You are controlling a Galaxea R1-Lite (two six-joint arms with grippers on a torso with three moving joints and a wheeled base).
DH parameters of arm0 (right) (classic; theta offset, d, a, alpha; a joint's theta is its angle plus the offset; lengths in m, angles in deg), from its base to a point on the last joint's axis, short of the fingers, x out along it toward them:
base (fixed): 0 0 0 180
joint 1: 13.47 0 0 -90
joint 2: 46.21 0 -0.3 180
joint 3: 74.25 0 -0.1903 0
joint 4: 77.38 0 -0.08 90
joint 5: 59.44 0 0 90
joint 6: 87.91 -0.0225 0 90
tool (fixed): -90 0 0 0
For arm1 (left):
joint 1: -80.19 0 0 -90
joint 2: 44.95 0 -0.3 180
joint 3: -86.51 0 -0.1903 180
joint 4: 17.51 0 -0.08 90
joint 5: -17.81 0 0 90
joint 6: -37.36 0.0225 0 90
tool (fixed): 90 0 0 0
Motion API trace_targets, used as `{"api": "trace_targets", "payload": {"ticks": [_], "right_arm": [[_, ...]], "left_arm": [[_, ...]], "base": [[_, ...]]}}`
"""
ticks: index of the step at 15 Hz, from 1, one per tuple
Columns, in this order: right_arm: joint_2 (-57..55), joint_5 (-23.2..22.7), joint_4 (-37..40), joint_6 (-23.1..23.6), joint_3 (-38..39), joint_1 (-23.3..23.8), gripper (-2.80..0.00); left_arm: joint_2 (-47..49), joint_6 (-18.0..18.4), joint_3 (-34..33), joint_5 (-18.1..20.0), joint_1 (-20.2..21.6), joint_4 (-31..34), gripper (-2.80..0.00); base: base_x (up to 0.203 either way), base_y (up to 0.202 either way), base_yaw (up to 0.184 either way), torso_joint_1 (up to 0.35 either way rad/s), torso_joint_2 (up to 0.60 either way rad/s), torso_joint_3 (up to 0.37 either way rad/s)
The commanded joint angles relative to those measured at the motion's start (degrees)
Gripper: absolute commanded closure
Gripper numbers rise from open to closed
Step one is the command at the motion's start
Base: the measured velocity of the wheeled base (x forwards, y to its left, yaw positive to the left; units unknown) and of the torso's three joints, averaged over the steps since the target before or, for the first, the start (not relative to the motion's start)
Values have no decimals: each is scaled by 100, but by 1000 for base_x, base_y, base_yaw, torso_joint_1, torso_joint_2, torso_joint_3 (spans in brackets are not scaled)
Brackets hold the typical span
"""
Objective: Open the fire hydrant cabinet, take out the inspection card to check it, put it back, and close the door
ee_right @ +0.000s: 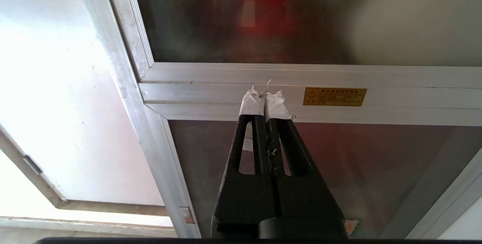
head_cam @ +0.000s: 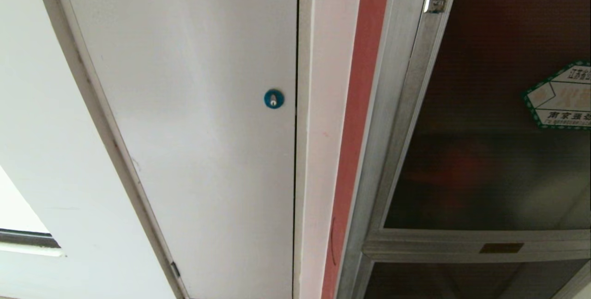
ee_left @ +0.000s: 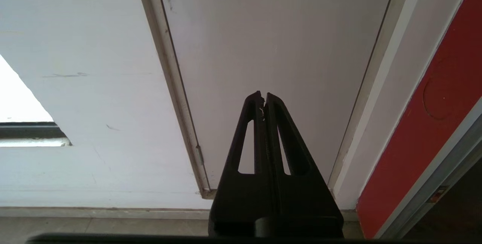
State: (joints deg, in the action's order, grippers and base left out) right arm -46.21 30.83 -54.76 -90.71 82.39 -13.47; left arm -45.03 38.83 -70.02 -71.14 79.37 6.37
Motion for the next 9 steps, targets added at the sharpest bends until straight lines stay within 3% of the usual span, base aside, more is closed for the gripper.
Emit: {"api": "trace_targets", "payload": {"ticks": [1,9], "right_arm": [[0,0,-4,-1,26,0,0],[-1,0,-4,-1,26,0,0]], "left_arm": [[-1,2,-1,1,3,2,0],[-1,2,-1,1,-6,2,0]], "base": [[0,0,0,0,0,0],[0,0,0,0,0,0]]}}
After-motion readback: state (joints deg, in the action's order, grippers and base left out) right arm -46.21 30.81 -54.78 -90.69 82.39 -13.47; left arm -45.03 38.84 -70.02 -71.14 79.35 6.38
